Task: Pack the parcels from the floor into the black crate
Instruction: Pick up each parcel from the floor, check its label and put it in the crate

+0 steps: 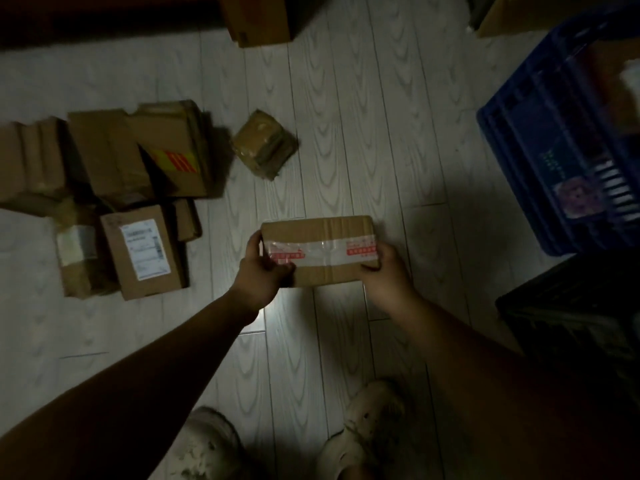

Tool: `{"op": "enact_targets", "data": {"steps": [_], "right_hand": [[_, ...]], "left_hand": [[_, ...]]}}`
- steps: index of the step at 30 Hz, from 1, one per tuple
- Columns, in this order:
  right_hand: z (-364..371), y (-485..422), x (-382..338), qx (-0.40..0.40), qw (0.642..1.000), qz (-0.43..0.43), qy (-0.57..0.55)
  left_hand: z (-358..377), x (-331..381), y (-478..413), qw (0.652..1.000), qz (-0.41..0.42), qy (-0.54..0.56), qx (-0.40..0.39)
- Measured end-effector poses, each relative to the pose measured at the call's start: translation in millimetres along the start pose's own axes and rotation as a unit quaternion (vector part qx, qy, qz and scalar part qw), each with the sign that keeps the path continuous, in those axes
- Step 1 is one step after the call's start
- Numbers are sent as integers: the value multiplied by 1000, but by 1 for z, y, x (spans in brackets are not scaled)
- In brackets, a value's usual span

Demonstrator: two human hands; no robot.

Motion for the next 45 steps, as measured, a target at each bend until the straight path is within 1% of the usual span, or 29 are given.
{"op": "enact_targets", "data": {"steps": [5, 9, 12, 14, 18, 21, 26, 29, 31, 36, 40, 45], "right_hand": [[12, 104, -143, 18, 996, -69, -45], [29, 218, -267, 30, 986, -144, -81], [45, 306, -350, 28, 972, -202, -115], [57, 357, -394, 26, 961, -235, -144], [71, 443, -473, 8, 938, -288, -194], [79, 493, -518, -7, 925, -327, -191], [104, 550, -568, -55, 902, -386, -187], [127, 583, -590, -92, 881, -424, -186], [136, 598, -602, -114, 868, -441, -196], [174, 644, -641, -132, 828, -516, -173], [227, 669, -655, -164, 810, -537, -168], [325, 689, -649, -198, 808, -531, -162]], "left_hand": [[-90, 102, 98, 995, 87, -18, 40], [-175, 188, 197, 988, 140, -10, 59], [-236, 252, 275, 977, 203, -20, 69], [-273, 281, 319, 973, 221, -9, 62], [-336, 331, 396, 959, 275, 8, 74], [-368, 356, 450, 942, 316, -1, 112], [-409, 375, 522, 918, 351, 10, 183], [-438, 377, 565, 899, 366, 23, 239], [-454, 379, 583, 891, 373, 28, 259], [-499, 377, 637, 857, 398, 46, 324], [-549, 354, 662, 845, 385, 47, 367], [-629, 298, 678, 843, 372, 53, 385]]}}
Point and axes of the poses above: each hand's wrist, its own y-axis away from the middle knuckle, its own z-axis out of the palm, x = y × z, the point moved 6 cm from there along -y, towards the middle knuckle, and after that the axes turned 15 degrees about -y, right-handed, at the moved point
